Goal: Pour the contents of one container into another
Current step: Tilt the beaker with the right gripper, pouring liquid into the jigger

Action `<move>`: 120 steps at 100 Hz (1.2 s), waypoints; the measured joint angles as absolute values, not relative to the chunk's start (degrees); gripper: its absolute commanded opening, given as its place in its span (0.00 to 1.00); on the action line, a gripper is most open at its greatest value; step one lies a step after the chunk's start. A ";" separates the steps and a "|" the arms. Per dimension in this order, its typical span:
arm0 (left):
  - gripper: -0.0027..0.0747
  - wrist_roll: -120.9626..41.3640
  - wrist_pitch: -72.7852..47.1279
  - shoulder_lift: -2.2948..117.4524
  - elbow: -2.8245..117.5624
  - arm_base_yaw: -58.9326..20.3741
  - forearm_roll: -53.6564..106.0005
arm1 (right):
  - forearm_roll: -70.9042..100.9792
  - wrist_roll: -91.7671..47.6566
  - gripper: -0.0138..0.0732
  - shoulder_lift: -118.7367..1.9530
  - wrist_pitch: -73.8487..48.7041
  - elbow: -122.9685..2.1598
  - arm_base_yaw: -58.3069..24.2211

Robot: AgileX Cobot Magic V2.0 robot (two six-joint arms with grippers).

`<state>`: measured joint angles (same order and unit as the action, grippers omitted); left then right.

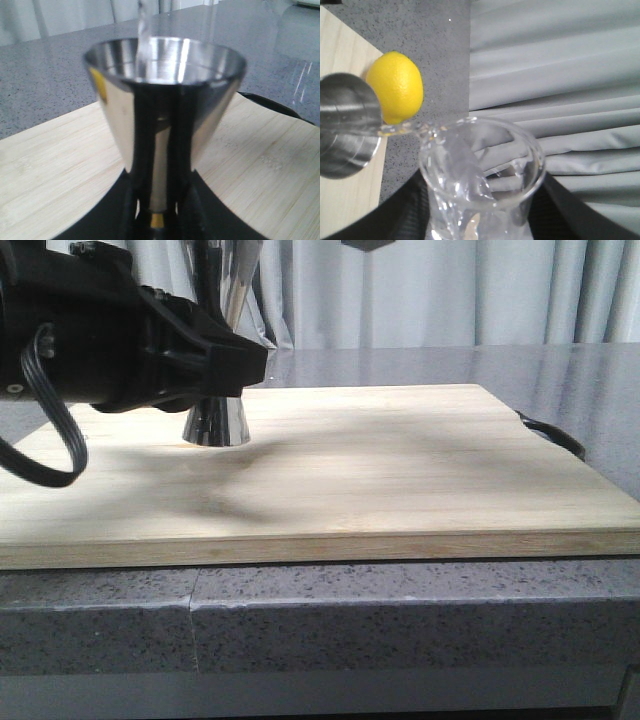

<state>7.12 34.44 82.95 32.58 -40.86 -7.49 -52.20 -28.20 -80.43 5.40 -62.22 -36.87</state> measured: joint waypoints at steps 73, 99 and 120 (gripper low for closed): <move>0.01 7.12 34.34 82.95 32.58 -40.86 -7.49 | -60.45 -28.24 0.49 -80.43 5.40 -62.22 -36.87; 0.01 7.12 34.30 82.95 32.58 -40.86 -7.49 | -64.56 -28.24 0.49 -80.43 5.51 -62.22 -36.87; 0.01 7.12 34.30 82.95 32.58 -40.86 -7.49 | -65.90 -28.24 0.49 -80.43 5.69 -62.22 -36.87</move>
